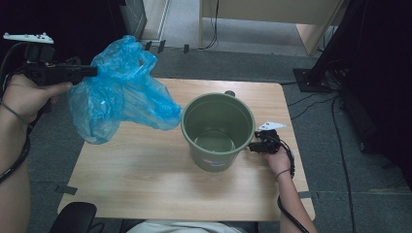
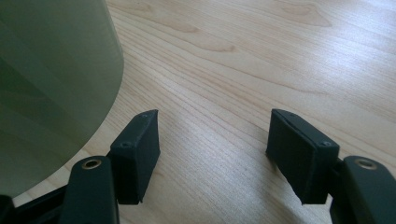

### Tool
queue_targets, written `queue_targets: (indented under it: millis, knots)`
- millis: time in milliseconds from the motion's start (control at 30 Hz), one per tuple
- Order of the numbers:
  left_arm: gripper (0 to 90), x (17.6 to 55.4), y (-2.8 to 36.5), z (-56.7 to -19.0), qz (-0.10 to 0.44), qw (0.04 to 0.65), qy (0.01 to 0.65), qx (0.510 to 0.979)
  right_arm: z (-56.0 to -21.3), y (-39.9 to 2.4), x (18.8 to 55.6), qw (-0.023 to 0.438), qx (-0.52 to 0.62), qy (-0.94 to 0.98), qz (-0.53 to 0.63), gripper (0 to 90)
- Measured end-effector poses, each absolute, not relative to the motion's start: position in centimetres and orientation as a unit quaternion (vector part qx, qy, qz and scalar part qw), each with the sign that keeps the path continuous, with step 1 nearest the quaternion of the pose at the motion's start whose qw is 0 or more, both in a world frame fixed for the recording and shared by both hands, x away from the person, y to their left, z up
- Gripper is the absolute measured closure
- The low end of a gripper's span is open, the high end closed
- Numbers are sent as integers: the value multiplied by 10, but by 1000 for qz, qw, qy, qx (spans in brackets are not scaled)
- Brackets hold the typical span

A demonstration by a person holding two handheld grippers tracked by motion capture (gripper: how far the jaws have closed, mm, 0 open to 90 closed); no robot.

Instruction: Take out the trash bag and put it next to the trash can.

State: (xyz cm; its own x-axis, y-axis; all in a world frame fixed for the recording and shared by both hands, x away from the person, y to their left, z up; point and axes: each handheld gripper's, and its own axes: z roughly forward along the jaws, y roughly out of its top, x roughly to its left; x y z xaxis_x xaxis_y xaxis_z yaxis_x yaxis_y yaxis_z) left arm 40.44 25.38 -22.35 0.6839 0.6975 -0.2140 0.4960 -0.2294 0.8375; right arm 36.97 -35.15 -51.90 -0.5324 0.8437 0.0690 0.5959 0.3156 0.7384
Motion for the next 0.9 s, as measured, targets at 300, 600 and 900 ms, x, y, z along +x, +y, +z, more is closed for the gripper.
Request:
queue_targets:
  millis: [300, 600, 900]
  knots:
    - [900, 416, 241, -258, 72, 481, 391, 781, -520, -349, 371, 173, 451, 794, 368, 337]
    - [900, 426, 226, -285, 51, 486, 392, 779, -520, -348, 370, 176, 446, 797, 367, 324]
    - [897, 430, 211, -316, 34, 487, 388, 782, -521, -347, 370, 180, 447, 796, 367, 320]
